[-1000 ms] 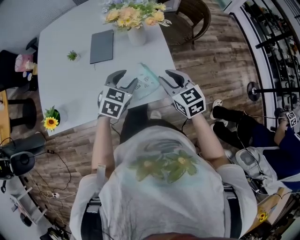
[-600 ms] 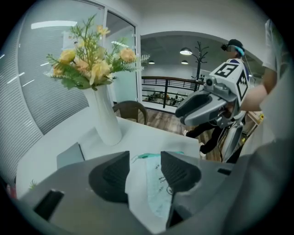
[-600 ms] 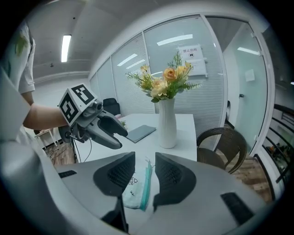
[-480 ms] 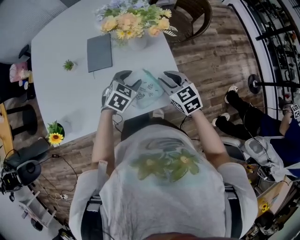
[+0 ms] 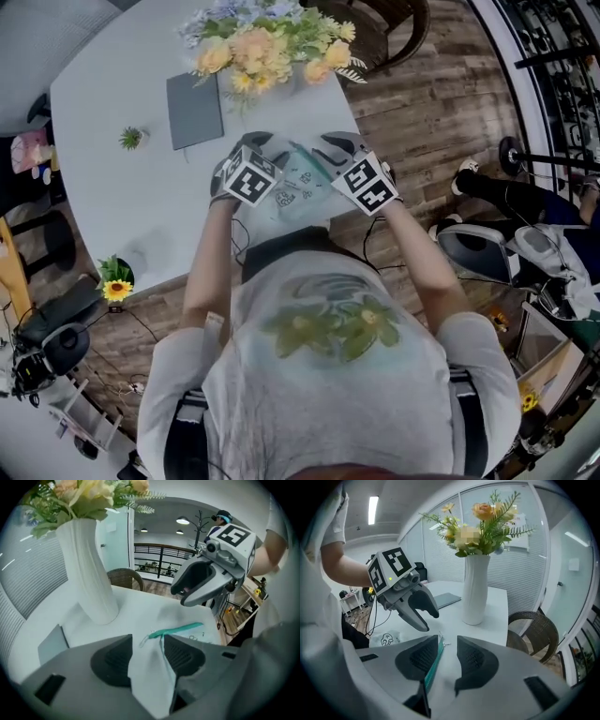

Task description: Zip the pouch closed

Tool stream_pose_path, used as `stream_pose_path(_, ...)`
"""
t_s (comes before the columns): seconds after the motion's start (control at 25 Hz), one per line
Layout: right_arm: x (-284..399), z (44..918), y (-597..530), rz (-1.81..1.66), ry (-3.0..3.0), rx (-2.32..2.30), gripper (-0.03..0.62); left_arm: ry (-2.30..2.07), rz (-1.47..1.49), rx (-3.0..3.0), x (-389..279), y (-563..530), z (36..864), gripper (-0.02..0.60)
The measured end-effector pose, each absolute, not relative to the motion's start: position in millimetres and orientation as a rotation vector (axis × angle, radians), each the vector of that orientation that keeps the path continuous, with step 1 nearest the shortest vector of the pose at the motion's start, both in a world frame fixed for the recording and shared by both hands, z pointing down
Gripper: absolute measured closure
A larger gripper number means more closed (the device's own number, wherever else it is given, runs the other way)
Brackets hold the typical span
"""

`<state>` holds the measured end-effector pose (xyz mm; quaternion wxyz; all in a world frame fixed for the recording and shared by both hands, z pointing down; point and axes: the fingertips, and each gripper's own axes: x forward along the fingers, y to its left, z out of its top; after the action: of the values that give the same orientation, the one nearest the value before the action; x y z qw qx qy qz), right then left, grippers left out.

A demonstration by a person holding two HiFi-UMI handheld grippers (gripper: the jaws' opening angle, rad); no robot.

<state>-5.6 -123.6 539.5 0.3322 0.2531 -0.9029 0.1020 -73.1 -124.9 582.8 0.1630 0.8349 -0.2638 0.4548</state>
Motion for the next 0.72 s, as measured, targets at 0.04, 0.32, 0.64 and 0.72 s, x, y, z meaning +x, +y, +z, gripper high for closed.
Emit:
stream_pose_path(0.04, -7.1, 543.8, -125.7, 0.259, -2.350, 0.648, 0.456, -0.744, 1.315, 2.378, -73.3, -126.4, 587.6, 0.371)
stream_pose_path(0.32, -18.9, 563.9, -141.2, 0.121, -2.291, 0.515, 0.456, -0.668, 1.412, 2.394, -70.1, -133.5, 611.7, 0.390)
stream_pose_path(0.64, -30.4, 587.8, -146.1, -0.076, -2.204, 0.315, 0.456, -0.556, 1.496, 2.402, -62.3, -135.2, 626.7, 0.428)
stream_pose_path(0.72, -31.6, 595.6, -144.7, -0.167, -2.164, 0.256, 0.457, -0.543, 1.516, 2.383, -63.1, -135.4, 633.9, 0.464)
